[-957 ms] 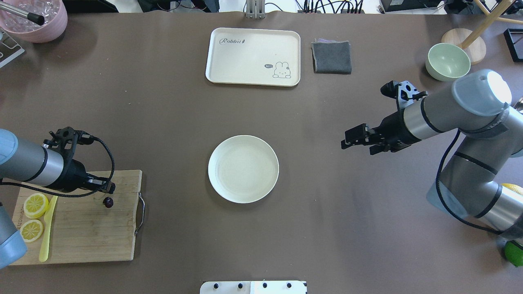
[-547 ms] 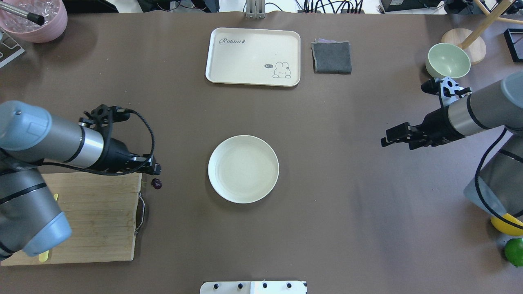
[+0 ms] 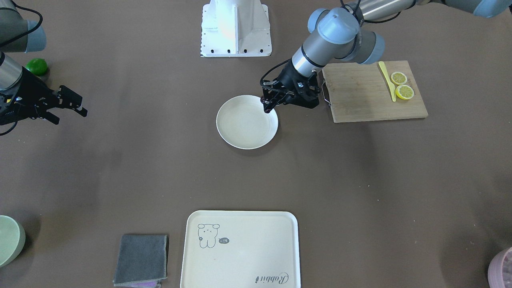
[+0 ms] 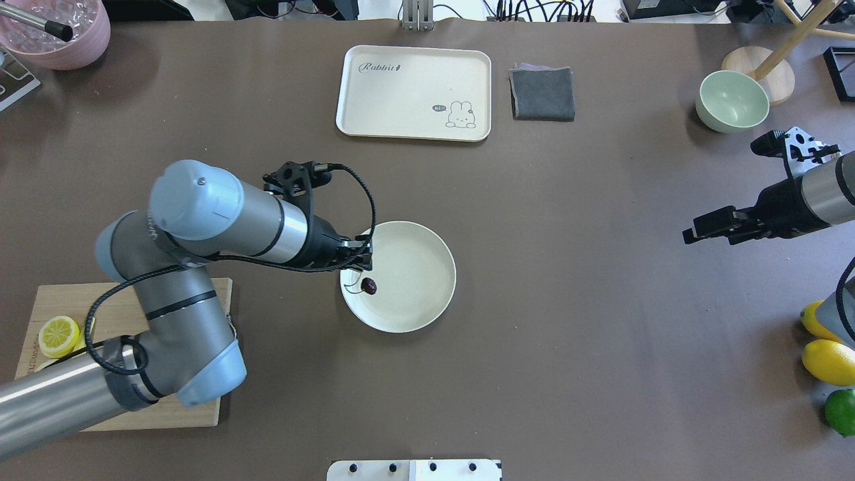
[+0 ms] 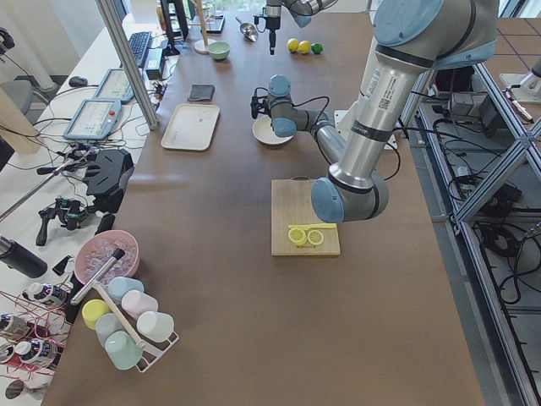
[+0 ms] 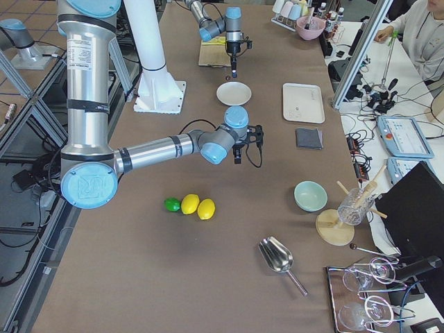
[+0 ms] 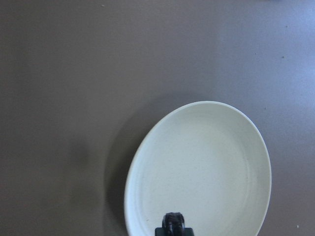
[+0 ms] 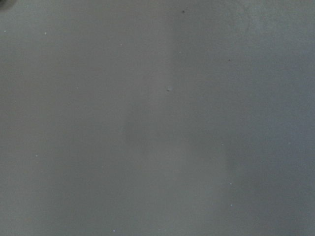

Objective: Place red cherry on plate
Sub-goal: 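Carry the cherries with the left gripper onto the white plate and open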

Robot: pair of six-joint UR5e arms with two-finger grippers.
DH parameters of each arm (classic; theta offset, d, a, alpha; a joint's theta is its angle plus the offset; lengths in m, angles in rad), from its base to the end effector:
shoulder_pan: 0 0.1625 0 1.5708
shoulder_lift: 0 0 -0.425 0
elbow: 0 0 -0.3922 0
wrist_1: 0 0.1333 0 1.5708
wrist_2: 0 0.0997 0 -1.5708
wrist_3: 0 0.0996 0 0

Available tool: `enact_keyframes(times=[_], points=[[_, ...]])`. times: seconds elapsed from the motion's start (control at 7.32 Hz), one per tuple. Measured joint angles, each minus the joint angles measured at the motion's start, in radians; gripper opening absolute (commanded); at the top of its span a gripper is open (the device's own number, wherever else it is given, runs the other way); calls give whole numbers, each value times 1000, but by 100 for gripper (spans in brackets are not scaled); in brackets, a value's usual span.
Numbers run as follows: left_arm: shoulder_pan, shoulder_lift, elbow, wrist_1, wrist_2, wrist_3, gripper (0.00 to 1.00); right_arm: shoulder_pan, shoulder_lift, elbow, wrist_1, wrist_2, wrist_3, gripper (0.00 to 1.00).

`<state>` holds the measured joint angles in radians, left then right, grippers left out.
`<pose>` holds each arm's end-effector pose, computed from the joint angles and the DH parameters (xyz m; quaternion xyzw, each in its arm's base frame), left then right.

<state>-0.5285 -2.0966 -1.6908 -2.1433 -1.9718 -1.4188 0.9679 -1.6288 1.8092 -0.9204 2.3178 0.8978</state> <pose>0.5111 -0.4078 0.2321 0.0331 0.5831 -0.0385 0.8108 -0.2195 -0.4346 0.4921 0.0472 -0.5004 -0.0205 0.8643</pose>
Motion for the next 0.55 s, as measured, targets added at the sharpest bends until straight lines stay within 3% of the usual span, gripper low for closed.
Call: enact_keyframes(times=[0.27, 0.41, 0.55], points=[[37, -64, 66, 2, 56, -21, 35, 21, -27, -3, 1, 1, -45, 100], [50, -73, 82, 0, 77, -22, 71, 26, -33, -4, 1, 1, -54, 100], [56, -77, 89, -2, 87, -23, 97, 29, -36, -5, 1, 0, -57, 100]])
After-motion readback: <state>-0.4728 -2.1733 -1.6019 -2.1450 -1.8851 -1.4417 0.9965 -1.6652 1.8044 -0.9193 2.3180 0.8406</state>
